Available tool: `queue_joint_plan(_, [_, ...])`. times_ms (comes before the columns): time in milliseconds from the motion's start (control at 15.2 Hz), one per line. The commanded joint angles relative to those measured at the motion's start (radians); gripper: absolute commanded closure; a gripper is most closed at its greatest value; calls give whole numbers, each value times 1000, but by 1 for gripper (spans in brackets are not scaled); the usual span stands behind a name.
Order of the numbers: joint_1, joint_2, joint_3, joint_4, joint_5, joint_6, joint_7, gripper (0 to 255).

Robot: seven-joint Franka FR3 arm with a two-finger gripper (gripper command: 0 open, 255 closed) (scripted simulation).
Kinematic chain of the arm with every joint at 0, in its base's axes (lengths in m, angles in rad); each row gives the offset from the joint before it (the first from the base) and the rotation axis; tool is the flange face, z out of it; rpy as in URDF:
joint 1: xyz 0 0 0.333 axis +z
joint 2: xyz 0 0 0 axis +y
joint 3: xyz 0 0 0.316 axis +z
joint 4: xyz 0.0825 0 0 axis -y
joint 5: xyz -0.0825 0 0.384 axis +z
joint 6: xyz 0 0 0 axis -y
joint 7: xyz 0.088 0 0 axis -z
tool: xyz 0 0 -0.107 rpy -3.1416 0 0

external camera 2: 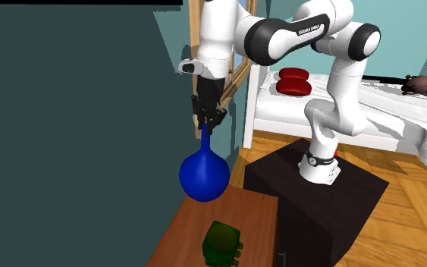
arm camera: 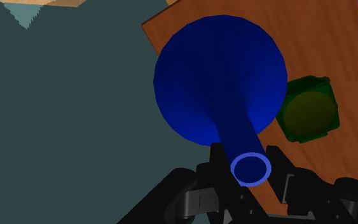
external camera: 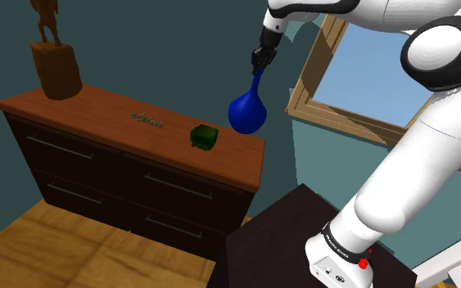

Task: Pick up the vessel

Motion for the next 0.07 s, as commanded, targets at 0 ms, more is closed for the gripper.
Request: queue_joint_plan(0, [0, 2, 0, 11, 0, -7, -1, 255])
